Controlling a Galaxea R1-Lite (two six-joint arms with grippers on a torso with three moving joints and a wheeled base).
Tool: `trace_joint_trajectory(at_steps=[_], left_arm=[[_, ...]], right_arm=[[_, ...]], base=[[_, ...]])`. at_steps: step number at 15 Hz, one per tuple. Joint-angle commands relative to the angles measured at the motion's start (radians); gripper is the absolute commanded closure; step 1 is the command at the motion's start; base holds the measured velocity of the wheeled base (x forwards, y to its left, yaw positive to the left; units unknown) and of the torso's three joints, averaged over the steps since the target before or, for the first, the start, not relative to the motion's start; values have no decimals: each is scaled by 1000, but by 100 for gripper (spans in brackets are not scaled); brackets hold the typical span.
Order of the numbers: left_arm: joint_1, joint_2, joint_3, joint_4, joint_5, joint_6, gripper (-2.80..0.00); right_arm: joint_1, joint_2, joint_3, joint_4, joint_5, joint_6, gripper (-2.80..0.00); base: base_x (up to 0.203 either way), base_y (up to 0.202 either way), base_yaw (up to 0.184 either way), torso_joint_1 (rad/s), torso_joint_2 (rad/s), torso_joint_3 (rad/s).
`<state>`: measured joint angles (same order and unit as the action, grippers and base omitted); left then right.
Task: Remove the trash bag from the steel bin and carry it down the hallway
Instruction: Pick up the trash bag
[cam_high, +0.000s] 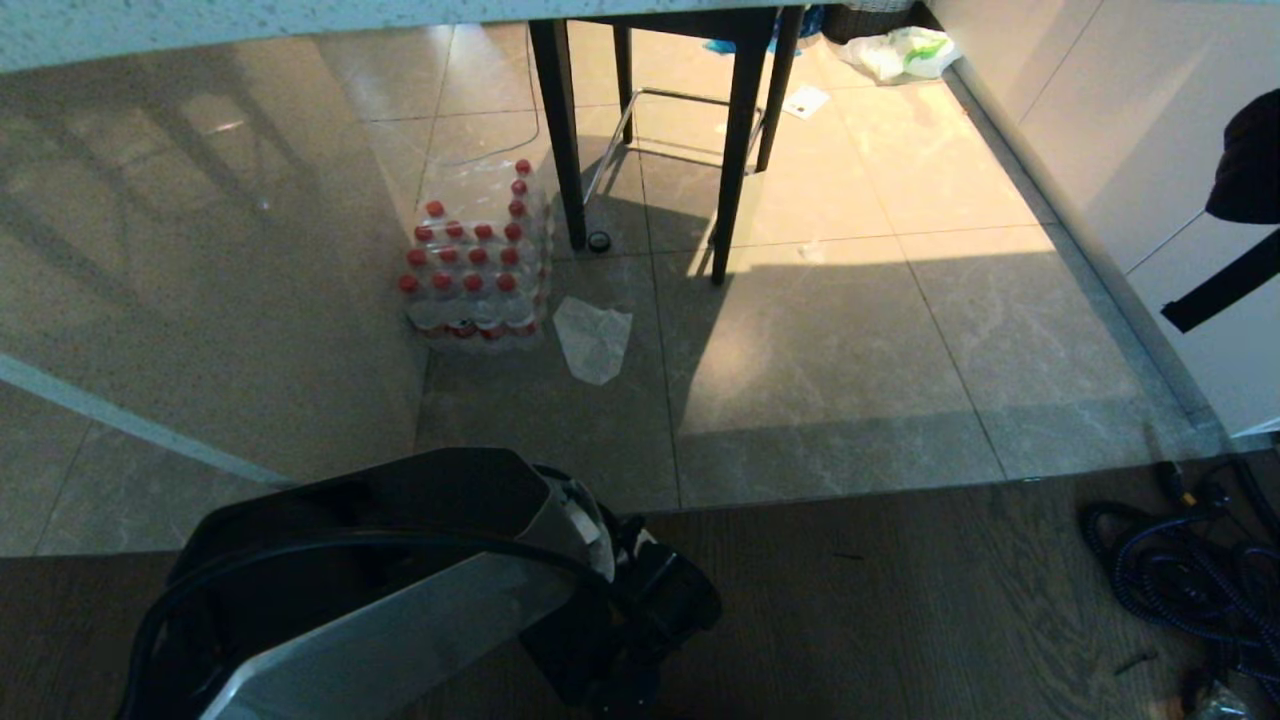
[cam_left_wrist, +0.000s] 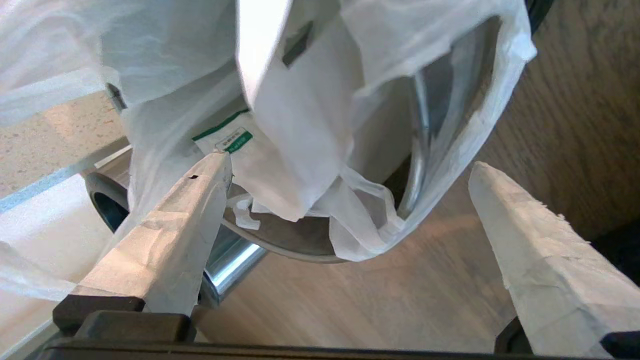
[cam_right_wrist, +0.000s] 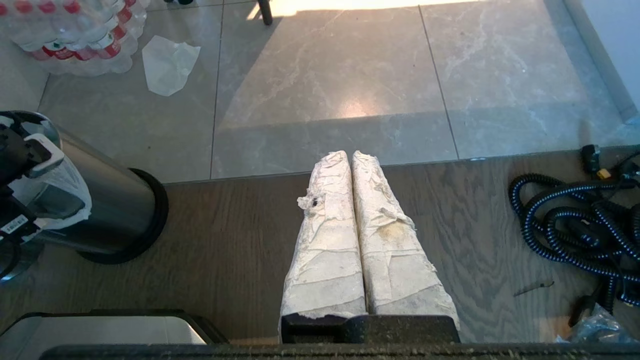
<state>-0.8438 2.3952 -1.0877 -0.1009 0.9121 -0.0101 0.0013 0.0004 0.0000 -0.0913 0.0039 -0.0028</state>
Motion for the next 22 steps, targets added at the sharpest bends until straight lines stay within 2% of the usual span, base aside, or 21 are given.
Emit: trace_joint_trajectory(at_steps=[1, 2, 4, 6, 8, 11, 14, 17, 19, 22], left_arm=[[3, 4, -1, 1, 5, 1, -280], [0, 9, -9, 1, 8, 14, -280], [-19, 27, -90, 15, 58, 122, -280], [-36, 29, -76, 55, 94, 173, -280], [-42, 8, -38, 111, 140, 183, -280], [-27, -4, -17, 193, 163, 171, -280], [-27, -45, 35, 221, 162, 176, -280], [-17, 10, 0, 232, 162, 180, -280], [-48, -19, 29, 258, 157, 181, -280], [-50, -16, 5, 300, 156, 181, -280]], right_arm=[[0, 0, 37, -1, 1, 0, 0], [0, 0, 37, -1, 1, 0, 0], [0, 0, 37, -1, 1, -2, 0], [0, 0, 37, -1, 1, 0, 0], [0, 0, 37, -1, 1, 0, 0], [0, 0, 37, -1, 1, 0, 0], [0, 0, 37, -2, 1, -2, 0], [0, 0, 37, -2, 1, 0, 0], [0, 0, 37, -1, 1, -2, 0], [0, 0, 37, -1, 1, 0, 0]], base=[[0, 0, 0, 0, 0, 0], [0, 0, 0, 0, 0, 0], [0, 0, 0, 0, 0, 0], [0, 0, 0, 0, 0, 0], [0, 0, 0, 0, 0, 0], [0, 0, 0, 0, 0, 0], [0, 0, 0, 0, 0, 0], [0, 0, 0, 0, 0, 0], [0, 0, 0, 0, 0, 0], [0, 0, 0, 0, 0, 0]])
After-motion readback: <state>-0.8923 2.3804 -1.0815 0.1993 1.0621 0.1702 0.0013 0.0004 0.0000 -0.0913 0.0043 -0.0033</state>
